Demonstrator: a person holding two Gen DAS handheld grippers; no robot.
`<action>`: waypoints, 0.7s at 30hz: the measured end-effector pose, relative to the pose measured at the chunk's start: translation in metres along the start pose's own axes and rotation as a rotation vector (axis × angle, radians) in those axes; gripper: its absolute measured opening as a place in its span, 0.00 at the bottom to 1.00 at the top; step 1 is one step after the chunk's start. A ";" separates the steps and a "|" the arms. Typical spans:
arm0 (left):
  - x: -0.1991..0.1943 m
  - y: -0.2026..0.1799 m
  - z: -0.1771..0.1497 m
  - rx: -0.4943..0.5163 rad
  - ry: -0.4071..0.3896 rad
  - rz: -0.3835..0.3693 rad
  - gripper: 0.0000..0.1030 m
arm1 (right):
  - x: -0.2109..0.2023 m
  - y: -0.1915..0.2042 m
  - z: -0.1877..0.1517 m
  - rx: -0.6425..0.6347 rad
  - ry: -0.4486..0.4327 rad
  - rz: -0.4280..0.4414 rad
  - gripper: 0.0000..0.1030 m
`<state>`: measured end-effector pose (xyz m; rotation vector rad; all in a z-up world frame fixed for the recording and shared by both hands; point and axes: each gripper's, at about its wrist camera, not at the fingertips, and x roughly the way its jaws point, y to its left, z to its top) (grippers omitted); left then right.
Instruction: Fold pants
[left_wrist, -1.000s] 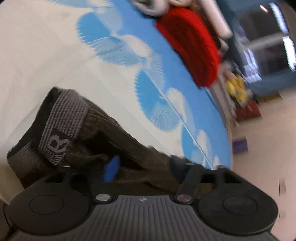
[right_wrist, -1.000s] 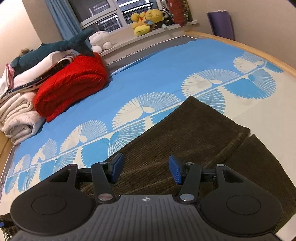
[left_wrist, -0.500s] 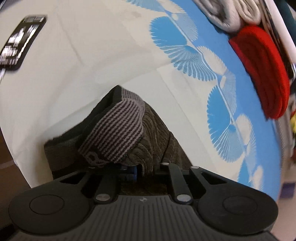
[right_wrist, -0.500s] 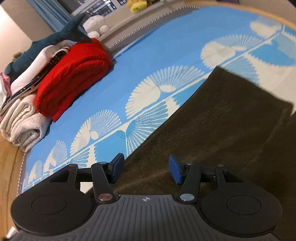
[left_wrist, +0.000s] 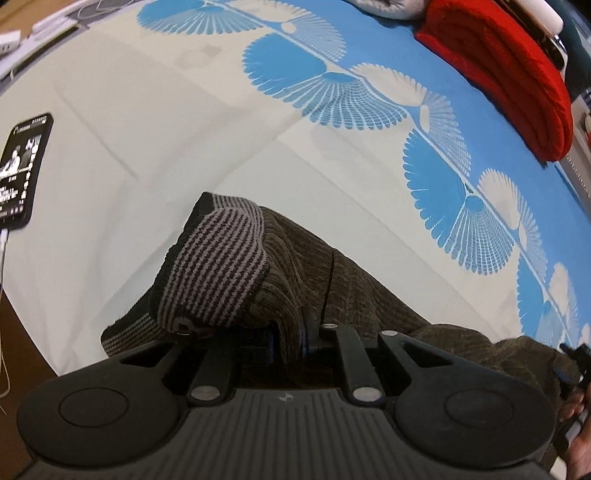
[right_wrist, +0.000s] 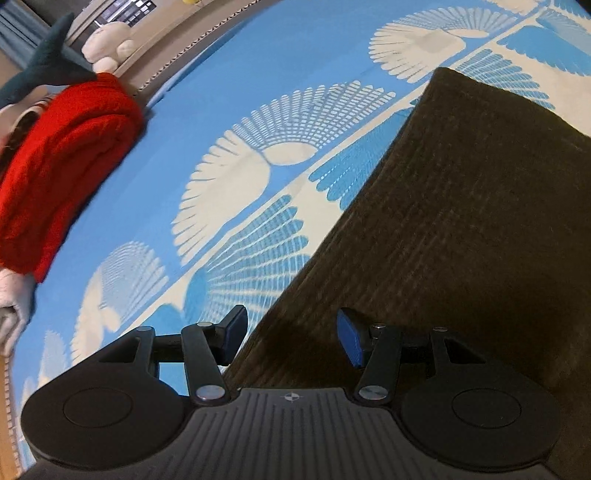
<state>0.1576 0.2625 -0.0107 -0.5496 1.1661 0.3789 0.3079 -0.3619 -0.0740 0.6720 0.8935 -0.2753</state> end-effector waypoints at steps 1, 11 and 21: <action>0.000 -0.002 0.000 0.005 -0.001 0.003 0.13 | 0.003 0.005 0.001 -0.028 -0.016 -0.019 0.56; 0.002 -0.006 0.009 0.006 -0.014 -0.001 0.13 | 0.018 0.036 0.003 -0.266 -0.068 -0.280 0.10; -0.037 0.000 0.039 -0.053 -0.224 -0.322 0.12 | -0.156 0.000 0.041 -0.029 -0.464 0.060 0.05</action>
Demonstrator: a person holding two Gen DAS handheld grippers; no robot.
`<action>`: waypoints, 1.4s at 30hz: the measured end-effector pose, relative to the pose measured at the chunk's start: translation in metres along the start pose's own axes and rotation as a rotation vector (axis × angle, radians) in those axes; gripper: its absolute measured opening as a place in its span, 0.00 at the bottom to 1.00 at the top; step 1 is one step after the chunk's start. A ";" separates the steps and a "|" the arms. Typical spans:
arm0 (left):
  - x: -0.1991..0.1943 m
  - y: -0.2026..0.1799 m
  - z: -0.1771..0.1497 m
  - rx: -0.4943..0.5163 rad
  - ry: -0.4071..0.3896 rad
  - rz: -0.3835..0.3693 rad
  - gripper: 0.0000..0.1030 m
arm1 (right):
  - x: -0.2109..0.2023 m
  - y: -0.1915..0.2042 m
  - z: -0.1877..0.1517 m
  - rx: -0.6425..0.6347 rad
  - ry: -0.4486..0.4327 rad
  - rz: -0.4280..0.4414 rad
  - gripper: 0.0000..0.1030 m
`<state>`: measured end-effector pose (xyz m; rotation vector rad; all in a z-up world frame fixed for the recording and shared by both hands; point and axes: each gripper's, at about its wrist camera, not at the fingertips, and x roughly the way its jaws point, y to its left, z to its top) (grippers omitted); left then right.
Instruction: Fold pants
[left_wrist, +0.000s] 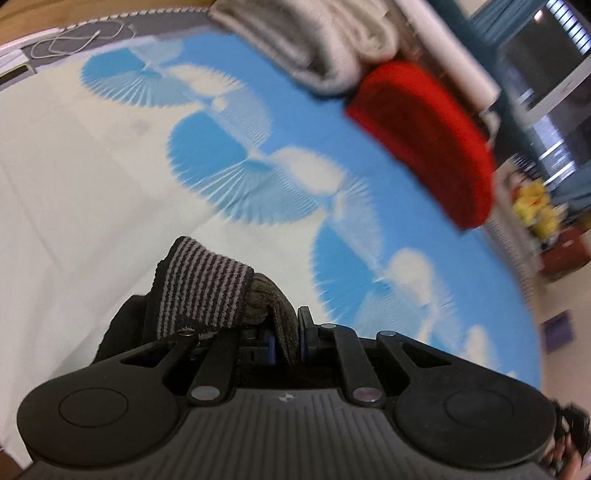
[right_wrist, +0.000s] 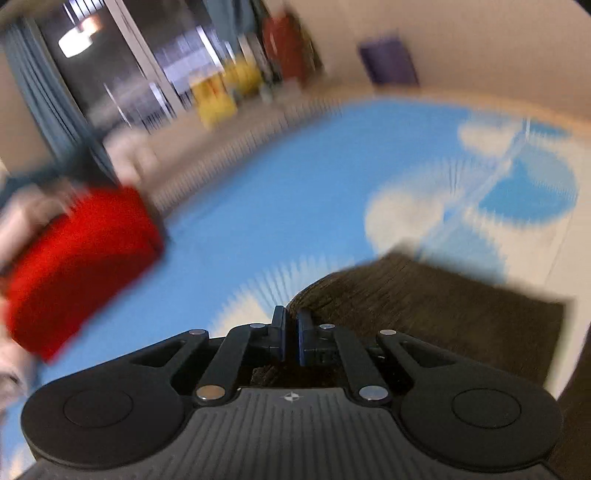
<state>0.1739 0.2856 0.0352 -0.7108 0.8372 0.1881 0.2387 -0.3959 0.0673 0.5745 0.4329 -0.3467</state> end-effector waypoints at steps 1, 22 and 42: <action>-0.006 0.002 0.000 -0.008 -0.008 -0.025 0.12 | -0.029 -0.005 0.006 0.002 -0.031 0.023 0.05; -0.004 0.114 -0.064 -0.095 0.429 0.093 0.45 | -0.184 -0.191 -0.091 -0.218 0.359 -0.035 0.42; 0.007 0.104 -0.069 0.035 0.434 0.215 0.48 | -0.108 -0.058 -0.202 -1.151 0.313 0.000 0.39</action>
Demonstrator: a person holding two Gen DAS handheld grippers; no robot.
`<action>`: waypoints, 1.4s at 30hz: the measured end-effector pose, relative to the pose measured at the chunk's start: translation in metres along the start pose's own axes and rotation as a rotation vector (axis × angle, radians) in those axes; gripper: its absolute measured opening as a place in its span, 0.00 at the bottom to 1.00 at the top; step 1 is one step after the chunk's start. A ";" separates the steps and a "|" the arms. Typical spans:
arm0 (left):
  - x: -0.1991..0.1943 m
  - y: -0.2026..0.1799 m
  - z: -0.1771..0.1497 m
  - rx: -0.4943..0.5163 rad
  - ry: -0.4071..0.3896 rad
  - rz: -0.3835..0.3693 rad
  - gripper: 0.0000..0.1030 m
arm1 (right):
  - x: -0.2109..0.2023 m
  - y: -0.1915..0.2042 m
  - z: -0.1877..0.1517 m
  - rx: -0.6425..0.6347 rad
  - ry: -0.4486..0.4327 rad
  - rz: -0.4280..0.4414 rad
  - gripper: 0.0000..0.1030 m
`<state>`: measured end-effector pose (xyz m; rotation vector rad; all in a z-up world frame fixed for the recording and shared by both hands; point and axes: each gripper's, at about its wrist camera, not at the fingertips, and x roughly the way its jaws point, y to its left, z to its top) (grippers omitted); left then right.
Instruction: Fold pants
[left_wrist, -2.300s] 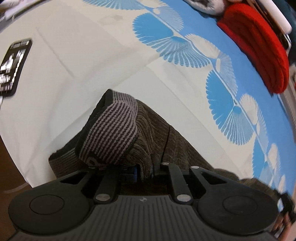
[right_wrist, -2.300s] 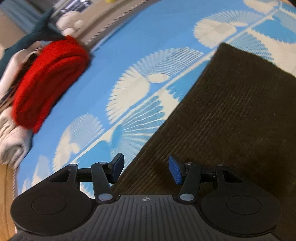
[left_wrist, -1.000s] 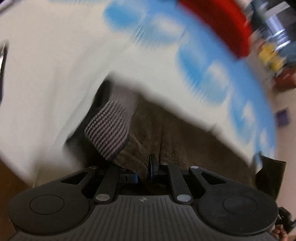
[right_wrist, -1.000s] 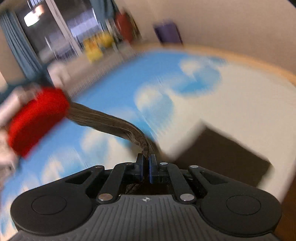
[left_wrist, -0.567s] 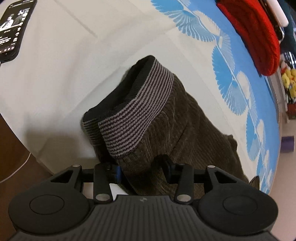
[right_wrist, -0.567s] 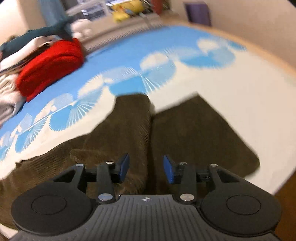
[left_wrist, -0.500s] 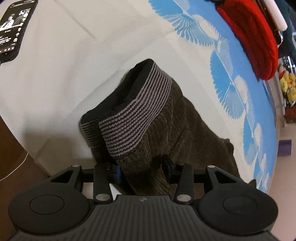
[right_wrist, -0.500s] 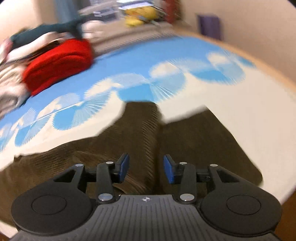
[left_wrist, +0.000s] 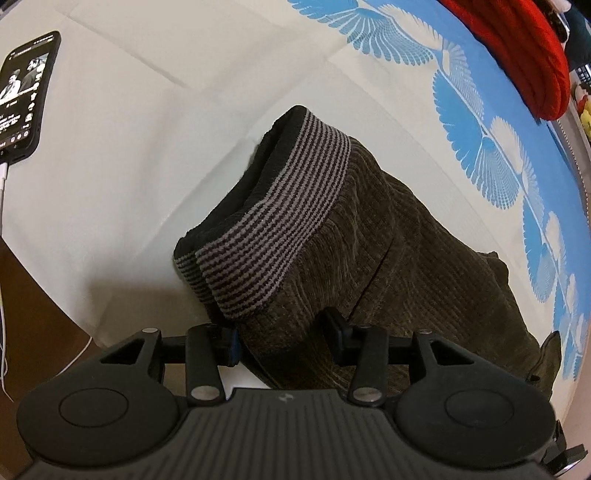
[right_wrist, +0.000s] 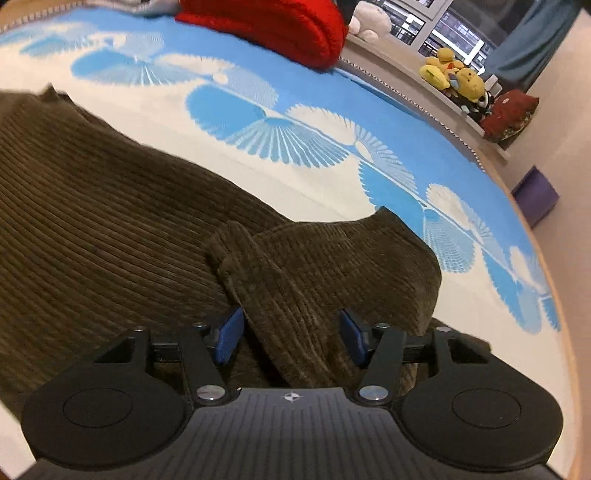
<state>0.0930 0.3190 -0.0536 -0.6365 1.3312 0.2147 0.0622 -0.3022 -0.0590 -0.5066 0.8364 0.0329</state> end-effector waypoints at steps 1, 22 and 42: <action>0.000 -0.002 0.000 0.008 -0.003 0.006 0.43 | 0.002 -0.004 0.003 0.020 0.005 0.004 0.13; -0.020 -0.002 0.001 0.019 -0.042 -0.018 0.34 | -0.041 -0.213 -0.191 1.544 0.190 -0.090 0.43; -0.026 0.006 0.002 0.023 -0.047 -0.051 0.16 | -0.052 -0.222 -0.213 1.638 0.205 -0.167 0.07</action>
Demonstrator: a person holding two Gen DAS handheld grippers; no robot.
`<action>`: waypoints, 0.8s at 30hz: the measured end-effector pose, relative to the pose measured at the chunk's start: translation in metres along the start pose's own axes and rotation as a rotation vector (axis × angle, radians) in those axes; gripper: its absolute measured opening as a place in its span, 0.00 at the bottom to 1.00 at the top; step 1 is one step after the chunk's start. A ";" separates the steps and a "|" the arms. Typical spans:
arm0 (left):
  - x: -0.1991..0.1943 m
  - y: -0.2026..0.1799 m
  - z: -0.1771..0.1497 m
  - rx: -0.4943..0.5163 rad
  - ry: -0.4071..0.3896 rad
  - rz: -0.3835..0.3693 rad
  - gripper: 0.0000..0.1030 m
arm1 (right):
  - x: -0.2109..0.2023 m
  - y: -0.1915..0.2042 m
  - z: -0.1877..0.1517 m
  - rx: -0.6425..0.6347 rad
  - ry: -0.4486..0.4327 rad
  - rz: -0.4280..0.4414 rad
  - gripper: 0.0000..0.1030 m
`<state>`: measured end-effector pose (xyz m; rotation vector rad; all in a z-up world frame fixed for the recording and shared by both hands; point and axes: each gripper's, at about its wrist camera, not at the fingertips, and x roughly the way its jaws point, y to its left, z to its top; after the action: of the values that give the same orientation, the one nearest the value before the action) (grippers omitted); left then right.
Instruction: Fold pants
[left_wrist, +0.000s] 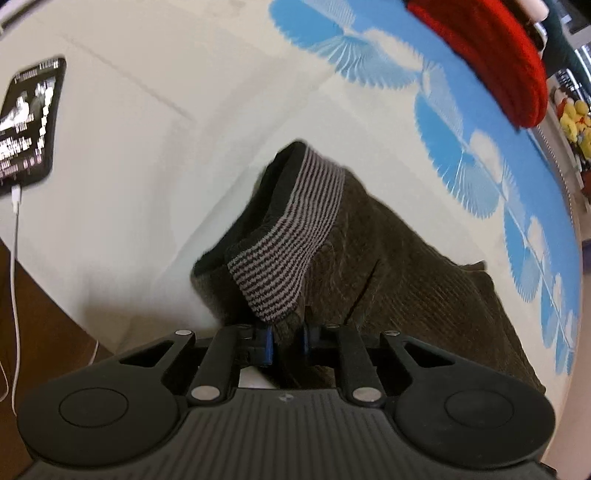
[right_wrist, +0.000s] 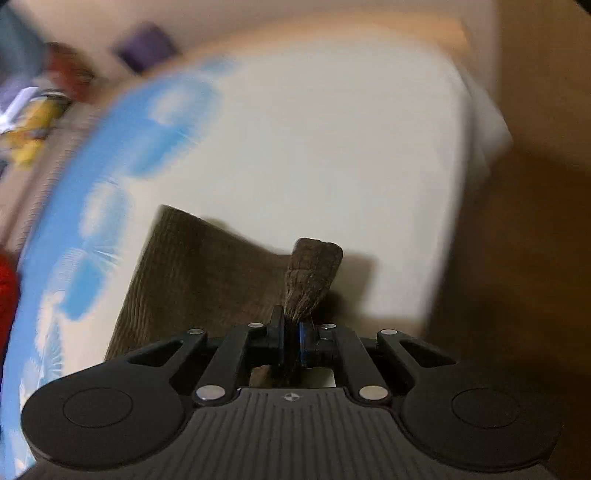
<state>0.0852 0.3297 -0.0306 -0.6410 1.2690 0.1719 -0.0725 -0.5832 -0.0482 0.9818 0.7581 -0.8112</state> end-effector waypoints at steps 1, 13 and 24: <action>0.000 0.000 0.000 0.003 0.002 0.007 0.16 | -0.001 0.002 0.001 -0.023 -0.006 0.003 0.07; -0.011 -0.003 -0.005 0.118 -0.057 0.161 0.48 | -0.025 0.018 -0.001 -0.134 -0.116 -0.160 0.31; -0.006 -0.069 -0.027 0.616 -0.203 0.201 0.31 | -0.029 0.101 -0.062 -0.657 0.046 0.287 0.46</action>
<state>0.0928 0.2602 -0.0052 0.0343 1.1086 0.0047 -0.0116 -0.4867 -0.0049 0.4965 0.8250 -0.2527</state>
